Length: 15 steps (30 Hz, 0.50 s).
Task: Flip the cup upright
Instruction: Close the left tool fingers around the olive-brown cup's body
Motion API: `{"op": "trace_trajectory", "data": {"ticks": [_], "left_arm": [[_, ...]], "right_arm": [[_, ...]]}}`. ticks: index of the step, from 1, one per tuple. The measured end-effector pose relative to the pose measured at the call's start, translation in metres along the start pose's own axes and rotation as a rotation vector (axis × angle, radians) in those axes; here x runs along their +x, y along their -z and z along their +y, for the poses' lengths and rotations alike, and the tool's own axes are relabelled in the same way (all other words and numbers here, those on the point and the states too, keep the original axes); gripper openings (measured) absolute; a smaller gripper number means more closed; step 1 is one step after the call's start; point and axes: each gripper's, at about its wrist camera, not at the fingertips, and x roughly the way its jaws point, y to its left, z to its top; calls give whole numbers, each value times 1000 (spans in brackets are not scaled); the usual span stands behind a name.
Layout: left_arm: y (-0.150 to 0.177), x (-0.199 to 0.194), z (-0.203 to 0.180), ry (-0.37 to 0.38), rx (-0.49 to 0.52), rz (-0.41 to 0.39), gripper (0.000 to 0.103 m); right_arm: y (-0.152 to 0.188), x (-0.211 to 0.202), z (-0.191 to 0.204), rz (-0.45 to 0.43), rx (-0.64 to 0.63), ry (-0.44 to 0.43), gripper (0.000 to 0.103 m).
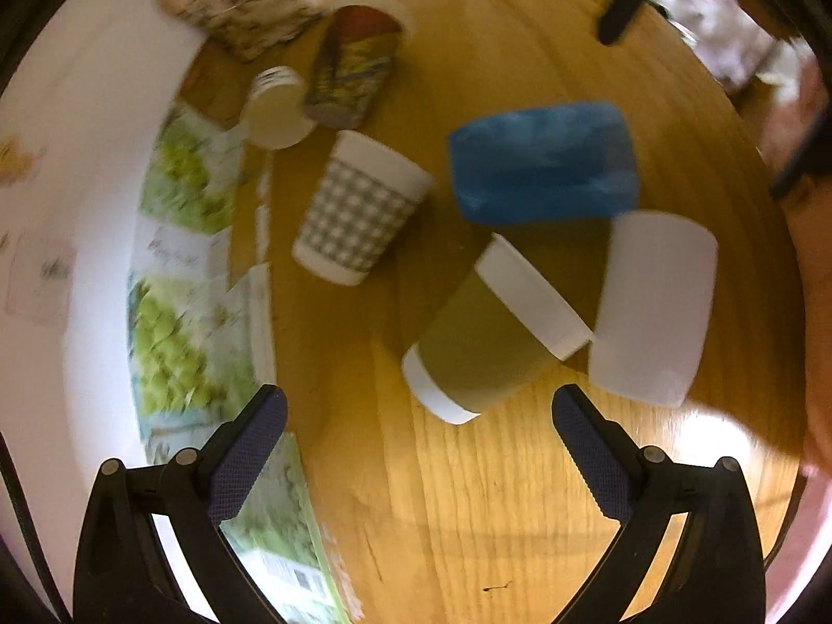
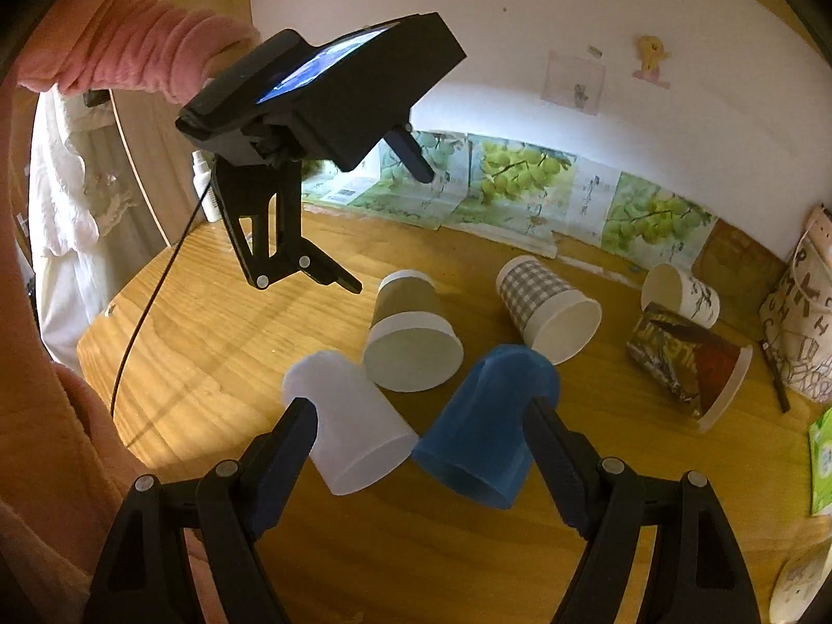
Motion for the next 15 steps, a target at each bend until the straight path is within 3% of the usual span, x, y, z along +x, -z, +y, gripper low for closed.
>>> {"op": "trace_trajectory", "data": {"ticks": [6,15], "left_arm": [[0,12,-11,42,134,-32,102],[-2,33,-13,89,181,-38,101]], "right_arm": [[1,7,2,24,19,8,82],[2,12,5,44,55,33,82]]}}
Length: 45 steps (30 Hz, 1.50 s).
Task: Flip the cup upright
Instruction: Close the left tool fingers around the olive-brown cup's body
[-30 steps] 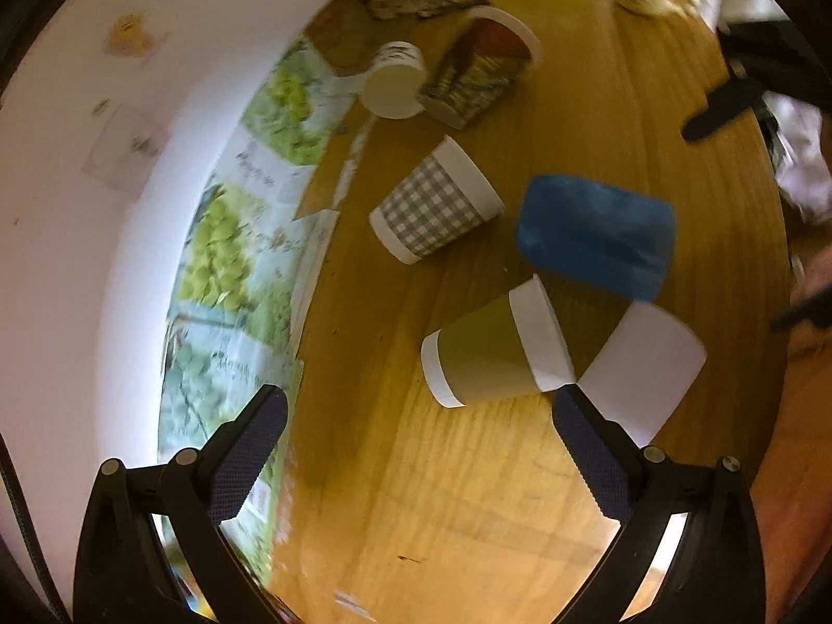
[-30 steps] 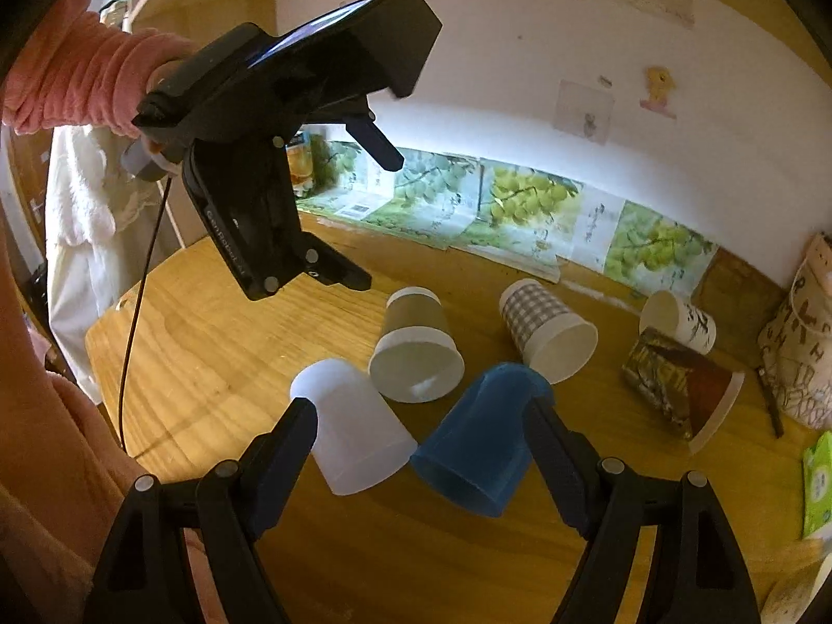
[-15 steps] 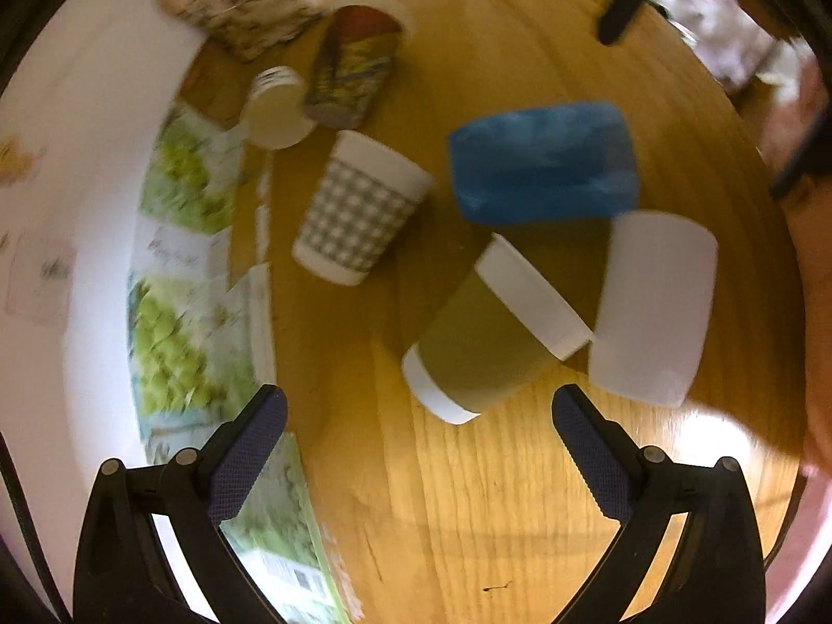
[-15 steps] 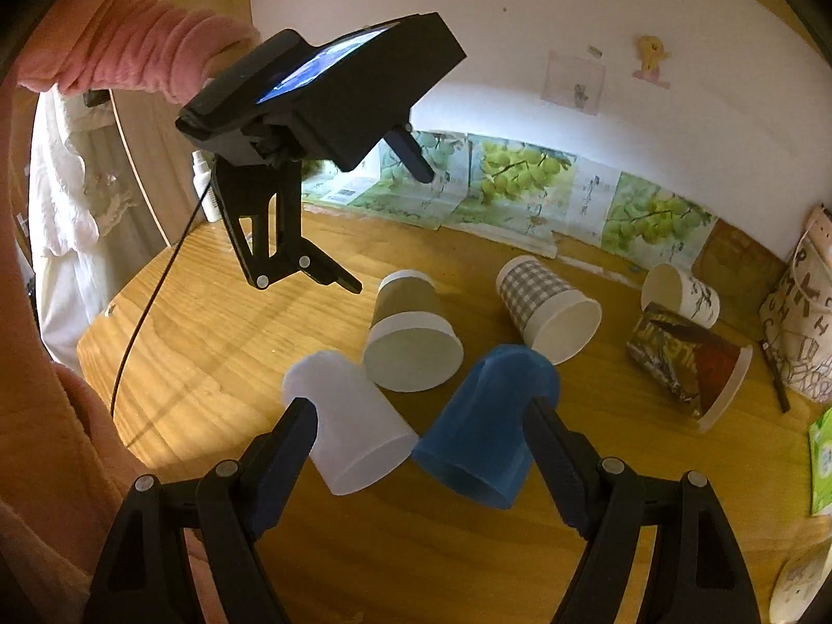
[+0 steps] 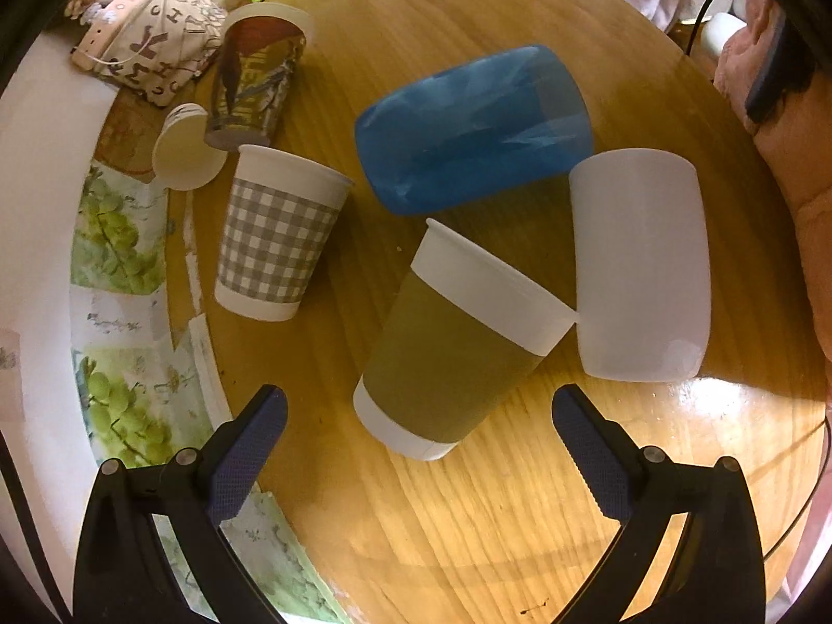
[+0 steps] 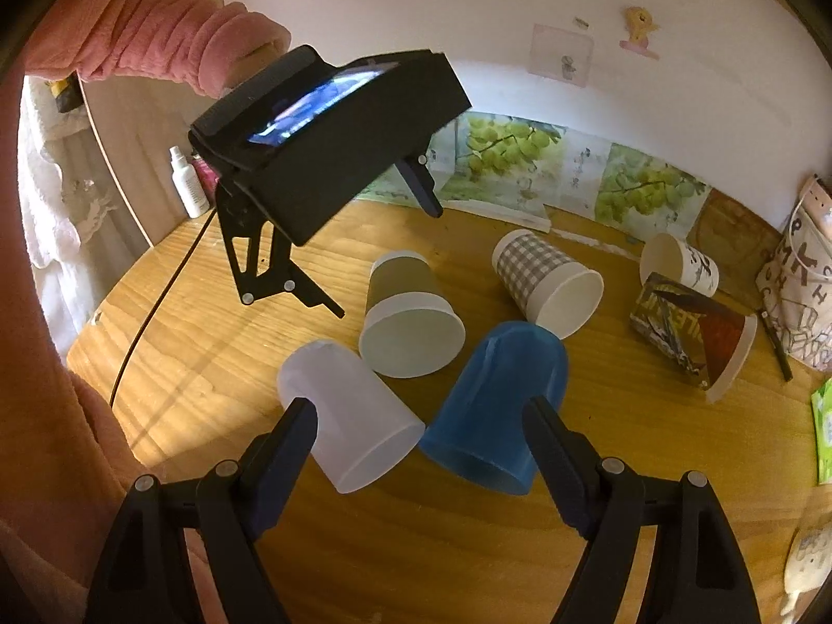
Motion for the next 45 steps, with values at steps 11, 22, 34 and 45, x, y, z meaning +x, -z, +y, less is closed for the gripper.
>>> {"op": "trace_trajectory", "data": {"ticks": [11,22,34,45], "left_arm": [[-6,21,-7,86,50,34,86],[-10,31,-11,128,54,58,61],[2,30,23,220,-135,46,60],[5,4,67,308,-439,-22,60]], "right_arm": [[4,2,-2,13,53,30,82],[6,0,-2,16,69,38,82],[12,-5,-3,-1,123,48,82],[15,-13,-9,-17,170,58,82]]}}
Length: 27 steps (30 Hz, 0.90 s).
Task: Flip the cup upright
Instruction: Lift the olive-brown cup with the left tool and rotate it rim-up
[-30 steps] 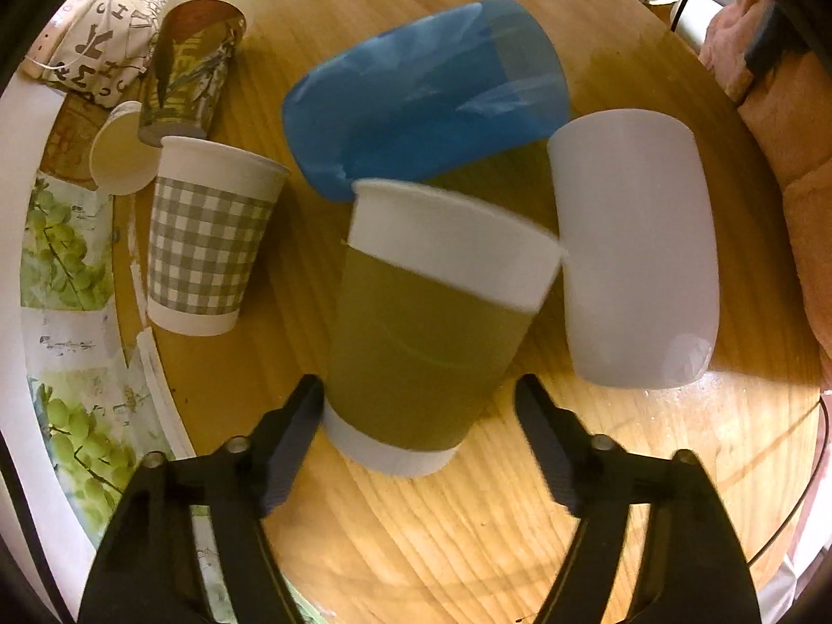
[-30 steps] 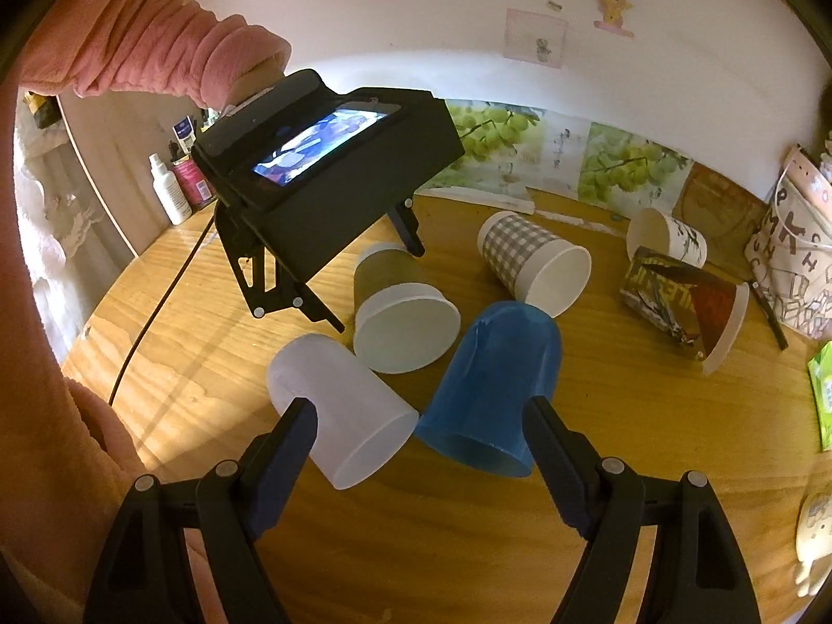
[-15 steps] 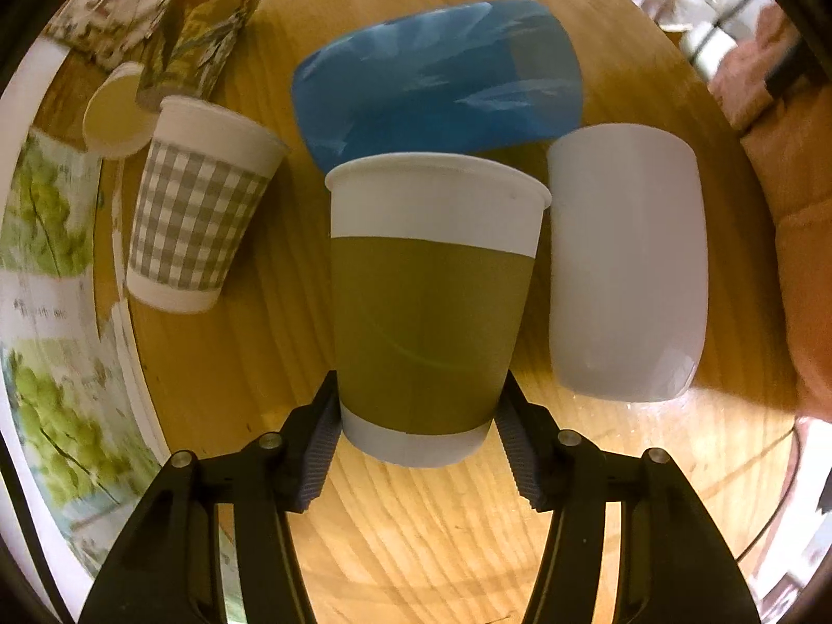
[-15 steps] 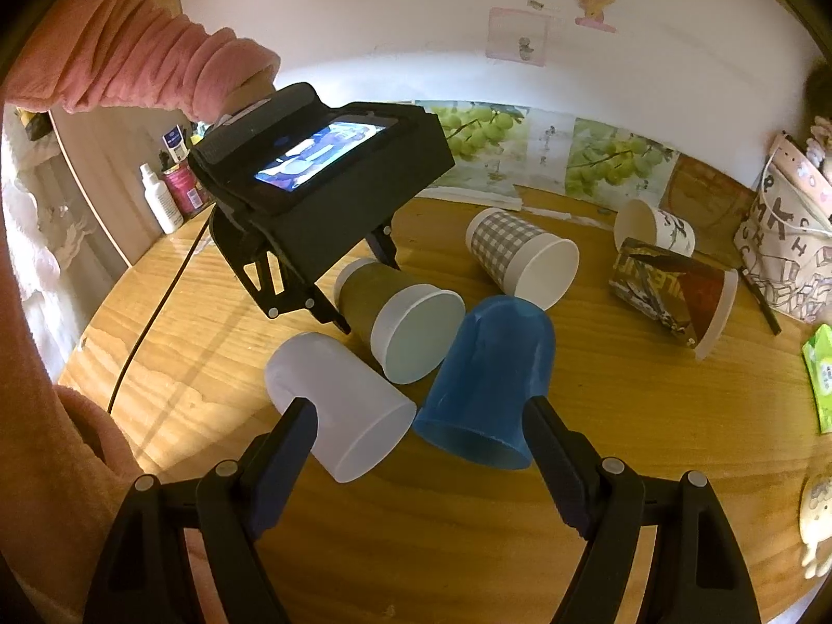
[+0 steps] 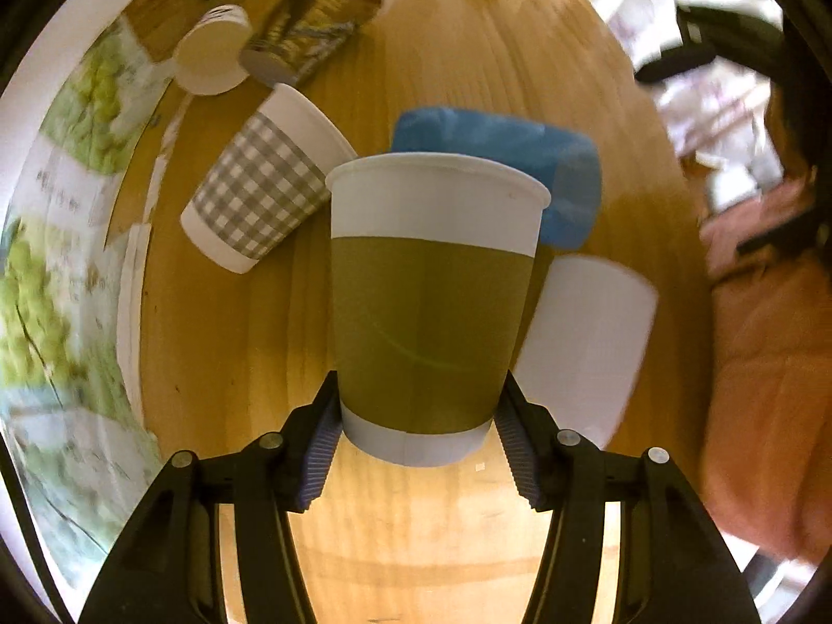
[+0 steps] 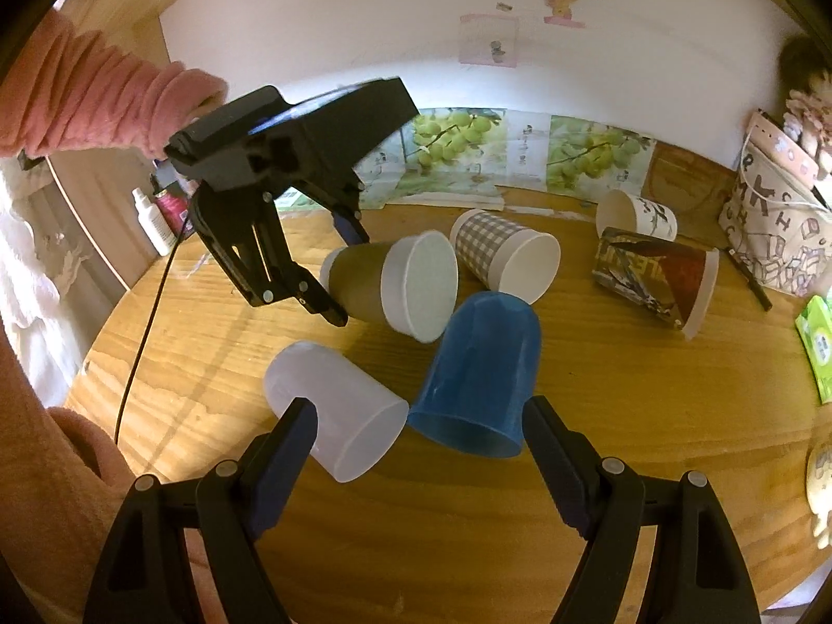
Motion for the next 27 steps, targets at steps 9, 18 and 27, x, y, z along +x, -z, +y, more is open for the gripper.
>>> {"op": "trace_trajectory", "data": {"ticks": [9,18,27], "left_arm": [[8,-28,-15,-3,-234,-56,60],[10,-36,-75,-56,-442,-102,60],[-8,-35,-136,-101,-648,-204,60]], "right_arm": [[5,-5,-5,18,34,25,82],[8,-23,-24,-5,65,-7,82],[19,-45,-51,-30,62,-81,82]]}}
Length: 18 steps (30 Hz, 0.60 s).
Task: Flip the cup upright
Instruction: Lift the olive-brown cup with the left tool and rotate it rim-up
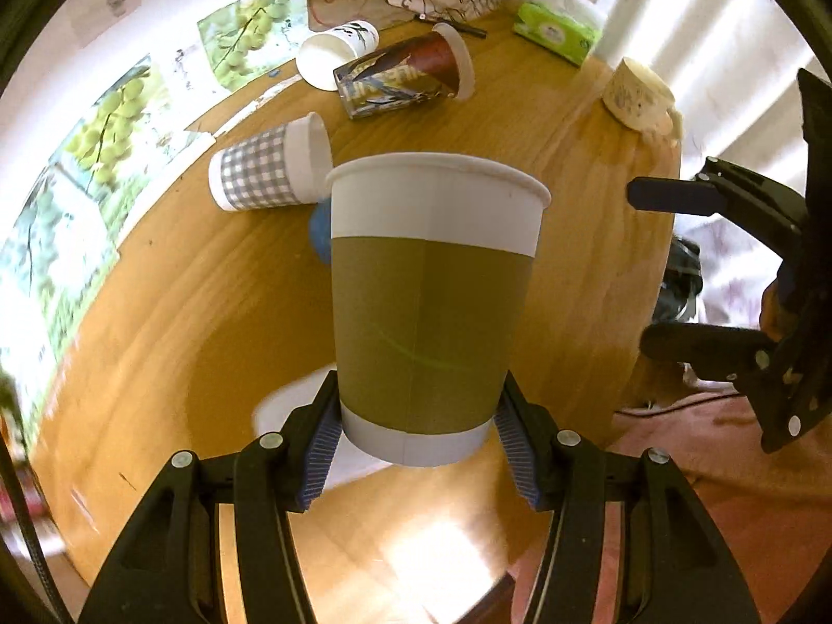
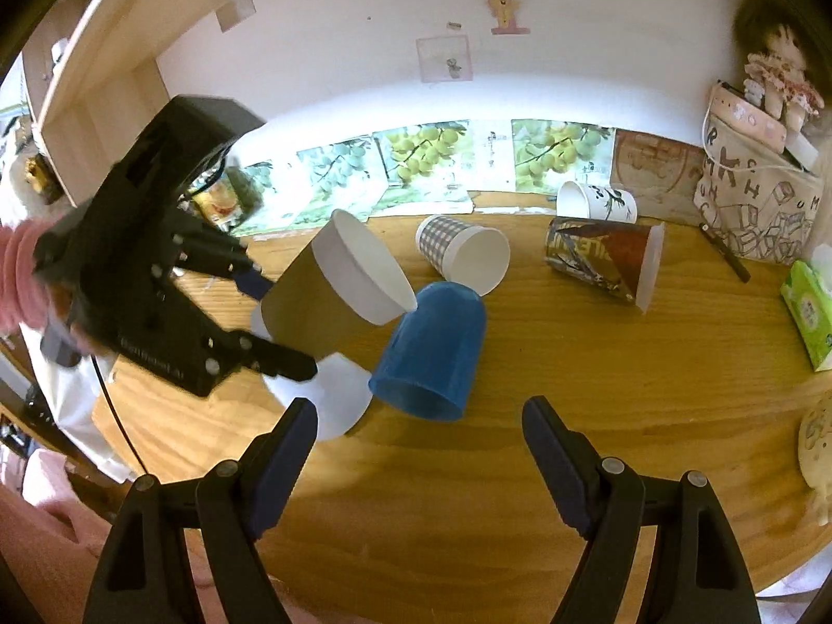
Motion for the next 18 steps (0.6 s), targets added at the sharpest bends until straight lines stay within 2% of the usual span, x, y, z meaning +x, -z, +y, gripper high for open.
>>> {"op": "trace_trajectory", "data": {"ticks": [9,18], "left_arm": [[19,2,-51,-39,-197,-78,60],[28,10,-82,-35,-418,-118,60]], "right_arm": [[11,-20,-26,-10,5,-85,82],[24,-30,-47,1,10,-133,82]]}}
